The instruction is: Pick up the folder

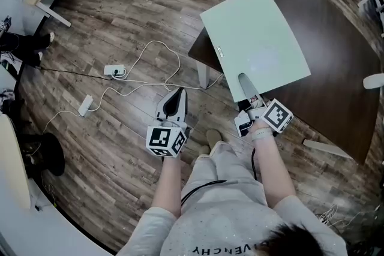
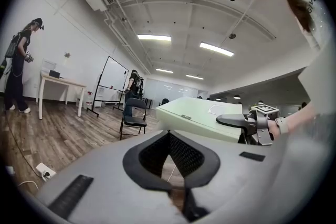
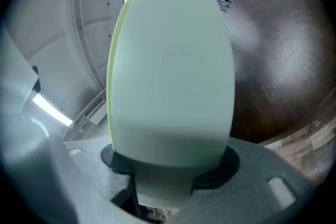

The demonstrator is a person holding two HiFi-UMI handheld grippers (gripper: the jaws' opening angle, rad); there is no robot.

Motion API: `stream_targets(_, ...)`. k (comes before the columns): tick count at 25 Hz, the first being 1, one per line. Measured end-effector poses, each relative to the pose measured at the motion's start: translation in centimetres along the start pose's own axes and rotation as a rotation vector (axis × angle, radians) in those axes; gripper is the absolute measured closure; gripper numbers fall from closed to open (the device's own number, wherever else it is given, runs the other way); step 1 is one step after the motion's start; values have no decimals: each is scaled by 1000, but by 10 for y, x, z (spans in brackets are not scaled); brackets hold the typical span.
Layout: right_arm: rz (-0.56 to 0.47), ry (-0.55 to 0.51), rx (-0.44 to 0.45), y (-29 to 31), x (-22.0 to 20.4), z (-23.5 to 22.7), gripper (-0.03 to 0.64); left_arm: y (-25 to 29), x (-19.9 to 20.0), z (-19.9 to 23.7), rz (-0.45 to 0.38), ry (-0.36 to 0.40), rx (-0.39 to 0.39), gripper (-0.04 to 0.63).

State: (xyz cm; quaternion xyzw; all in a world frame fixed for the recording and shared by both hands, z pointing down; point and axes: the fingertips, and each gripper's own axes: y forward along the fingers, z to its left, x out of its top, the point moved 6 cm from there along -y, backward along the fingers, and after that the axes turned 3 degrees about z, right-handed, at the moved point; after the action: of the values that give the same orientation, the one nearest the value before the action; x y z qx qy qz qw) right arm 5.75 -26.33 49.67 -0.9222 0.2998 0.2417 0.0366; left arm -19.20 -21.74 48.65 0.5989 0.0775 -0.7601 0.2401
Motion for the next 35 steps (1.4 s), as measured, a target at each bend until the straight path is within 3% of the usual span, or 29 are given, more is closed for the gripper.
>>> stream_targets(16, -15, -125, -15, -14, 27, 25, 354, -3, 30, -12, -29, 21, 1, 597)
stream_targets(20, -13, -121, -76, -26, 32, 19, 354, -3, 35, -19, -33, 26, 0, 597)
stream_targets(35, -3, -268, -106, -31, 55, 28, 354, 2, 57, -22, -49, 39, 8, 597)
